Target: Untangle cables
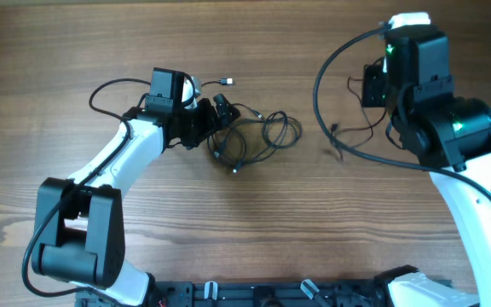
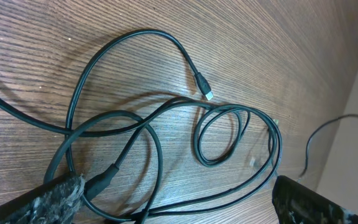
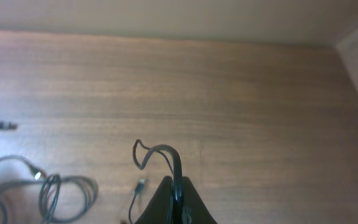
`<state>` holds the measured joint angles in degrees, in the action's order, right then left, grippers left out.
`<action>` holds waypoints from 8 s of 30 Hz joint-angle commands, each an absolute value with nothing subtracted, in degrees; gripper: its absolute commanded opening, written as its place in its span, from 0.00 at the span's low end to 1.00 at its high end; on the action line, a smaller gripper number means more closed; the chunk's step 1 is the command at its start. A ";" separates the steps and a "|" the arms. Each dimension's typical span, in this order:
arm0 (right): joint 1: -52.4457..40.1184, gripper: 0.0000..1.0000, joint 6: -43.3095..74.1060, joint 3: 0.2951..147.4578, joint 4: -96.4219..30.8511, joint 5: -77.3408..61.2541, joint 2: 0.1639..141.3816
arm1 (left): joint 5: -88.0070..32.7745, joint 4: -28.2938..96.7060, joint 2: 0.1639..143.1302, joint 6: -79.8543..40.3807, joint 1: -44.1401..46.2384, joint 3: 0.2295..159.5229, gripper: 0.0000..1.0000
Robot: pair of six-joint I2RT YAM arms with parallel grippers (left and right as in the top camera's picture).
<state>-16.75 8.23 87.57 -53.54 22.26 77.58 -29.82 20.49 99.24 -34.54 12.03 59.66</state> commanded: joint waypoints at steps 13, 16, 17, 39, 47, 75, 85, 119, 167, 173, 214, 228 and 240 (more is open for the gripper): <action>-14.04 1.00 10.48 87.64 -57.14 21.12 98.04 | -29.67 20.40 99.68 -33.41 12.21 60.01 1.00; -13.87 1.00 10.55 87.64 -57.76 21.12 103.22 | -29.67 20.43 99.68 -33.41 12.21 60.01 1.00; -13.76 1.00 10.48 87.64 -57.95 21.10 105.03 | -29.67 20.43 99.68 -33.41 12.21 60.01 1.00; -8.47 0.96 -16.60 87.66 -67.61 -16.73 115.37 | -29.67 20.43 99.68 -33.41 12.21 60.01 1.00; -9.76 0.94 -25.39 86.74 -72.73 -24.12 111.66 | -29.67 20.40 99.68 -33.41 12.21 60.01 1.00; -19.44 0.41 -12.93 75.22 -71.09 -11.64 111.66 | -29.67 20.43 99.68 -33.41 12.21 60.01 1.00; -18.72 0.04 -9.89 75.42 -75.16 -15.68 110.91 | -29.67 20.43 99.68 -33.41 12.21 60.01 1.00; -13.41 1.00 10.48 75.40 -39.57 9.91 108.18 | -29.67 20.43 99.68 -33.41 12.21 60.01 1.00; -2.39 0.04 -2.96 75.53 -53.15 -8.32 113.38 | -29.67 20.43 99.68 -33.41 12.21 60.01 1.00; -2.39 0.05 -3.09 75.53 -52.60 -12.95 102.30 | -29.67 20.43 99.68 -33.41 12.21 60.01 1.00; -21.02 1.00 -9.08 75.40 -46.13 0.56 111.79 | -29.67 20.40 99.68 -33.41 12.21 60.01 1.00; -19.84 0.75 -13.52 75.33 -42.83 1.65 118.78 | -29.67 20.43 99.68 -33.41 12.21 60.01 1.00; -19.51 0.04 -11.77 75.31 -49.21 -1.41 118.21 | -29.67 20.40 99.68 -33.41 12.21 60.01 1.00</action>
